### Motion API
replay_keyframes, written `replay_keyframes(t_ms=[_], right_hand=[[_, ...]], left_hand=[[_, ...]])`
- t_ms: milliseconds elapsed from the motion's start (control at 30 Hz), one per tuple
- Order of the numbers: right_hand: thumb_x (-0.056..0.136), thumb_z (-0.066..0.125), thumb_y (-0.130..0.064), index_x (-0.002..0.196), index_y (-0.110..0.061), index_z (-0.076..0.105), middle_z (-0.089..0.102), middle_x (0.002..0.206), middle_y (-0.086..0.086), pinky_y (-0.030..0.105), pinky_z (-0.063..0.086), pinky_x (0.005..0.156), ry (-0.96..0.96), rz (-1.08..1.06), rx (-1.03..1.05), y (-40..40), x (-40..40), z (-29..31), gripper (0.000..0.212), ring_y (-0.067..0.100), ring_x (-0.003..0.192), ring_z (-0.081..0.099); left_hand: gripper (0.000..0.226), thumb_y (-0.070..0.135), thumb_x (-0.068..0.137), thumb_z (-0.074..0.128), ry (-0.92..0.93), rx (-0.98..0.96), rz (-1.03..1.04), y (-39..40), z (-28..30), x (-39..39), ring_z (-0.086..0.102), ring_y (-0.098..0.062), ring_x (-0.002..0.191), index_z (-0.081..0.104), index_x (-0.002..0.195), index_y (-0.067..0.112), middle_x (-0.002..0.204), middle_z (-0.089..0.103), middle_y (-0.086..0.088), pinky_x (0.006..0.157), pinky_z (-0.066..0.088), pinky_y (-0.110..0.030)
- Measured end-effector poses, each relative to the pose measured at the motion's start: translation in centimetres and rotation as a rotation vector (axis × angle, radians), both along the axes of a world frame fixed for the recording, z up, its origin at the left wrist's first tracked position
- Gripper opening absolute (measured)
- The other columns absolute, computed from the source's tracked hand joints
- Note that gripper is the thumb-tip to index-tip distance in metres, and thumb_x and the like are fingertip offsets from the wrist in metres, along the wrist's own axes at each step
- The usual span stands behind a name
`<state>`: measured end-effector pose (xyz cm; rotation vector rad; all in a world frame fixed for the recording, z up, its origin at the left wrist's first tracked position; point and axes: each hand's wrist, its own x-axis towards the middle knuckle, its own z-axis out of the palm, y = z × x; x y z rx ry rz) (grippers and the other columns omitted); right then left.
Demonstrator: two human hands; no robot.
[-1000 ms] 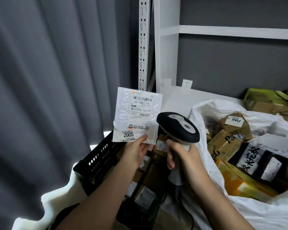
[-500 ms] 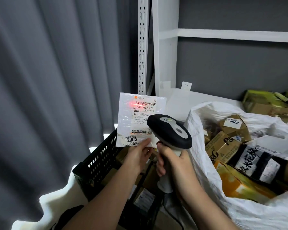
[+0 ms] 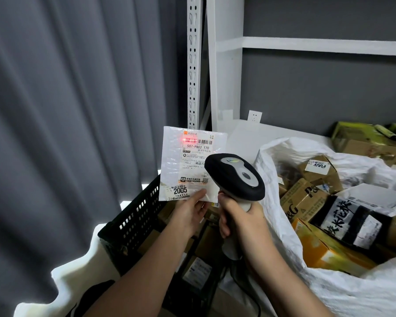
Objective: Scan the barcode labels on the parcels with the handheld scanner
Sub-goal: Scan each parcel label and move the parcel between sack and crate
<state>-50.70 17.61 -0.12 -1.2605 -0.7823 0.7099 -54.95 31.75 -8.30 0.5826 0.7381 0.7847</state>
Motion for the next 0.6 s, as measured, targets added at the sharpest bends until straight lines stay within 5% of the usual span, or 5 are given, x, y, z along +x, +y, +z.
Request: replay_keyframes(t_ms=[133, 233, 500, 600], right_hand=[[0.077, 0.062, -0.027, 0.057, -0.018, 0.055, 0.042, 0.047, 0.01, 0.029, 0.036, 0.048, 0.027, 0.017, 0.046, -0.5, 0.2, 0.4, 0.023, 0.018, 0.038, 0.038], [0.077, 0.063, -0.023, 0.071, -0.008, 0.051, 0.042, 0.049, 0.01, 0.026, 0.035, 0.044, 0.079, 0.042, 0.113, -1.6, 1.1, 1.0, 0.021, 0.017, 0.037, 0.035], [0.077, 0.065, -0.026, 0.075, -0.008, 0.048, 0.048, 0.053, 0.009, 0.026, 0.032, 0.043, 0.068, -0.125, 0.166, -8.3, 7.0, 3.9, 0.026, 0.02, 0.038, 0.036], [0.089, 0.061, -0.018, 0.08, -0.013, 0.052, 0.044, 0.053, 0.008, 0.026, 0.027, 0.047, 0.154, -0.235, 0.196, -11.0, 9.9, 4.5, 0.014, 0.019, 0.04, 0.033]], left_hand=[[0.038, 0.0, 0.088, 0.059, 0.032, 0.028, -0.002, -0.5, 0.4, -0.1, 0.067, -0.016, 0.07, 0.053, 0.125, -0.002, 0.095, 0.066, -0.011, 0.066, 0.056, -0.025], [0.034, -0.001, 0.09, 0.056, 0.093, 0.128, 0.034, -1.2, 1.2, -0.3, 0.067, -0.021, 0.086, 0.056, 0.124, 0.005, 0.106, 0.069, -0.011, 0.076, 0.054, -0.029], [0.021, 0.0, 0.095, 0.052, 0.35, 0.746, 0.074, -5.9, 8.7, 0.7, 0.062, 0.0, 0.084, 0.059, 0.103, 0.019, 0.094, 0.065, 0.012, 0.068, 0.051, -0.01], [0.02, 0.001, 0.094, 0.053, 0.436, 0.936, 0.057, -7.6, 10.5, 3.9, 0.064, -0.006, 0.085, 0.065, 0.106, 0.012, 0.098, 0.068, 0.003, 0.077, 0.051, -0.014]])
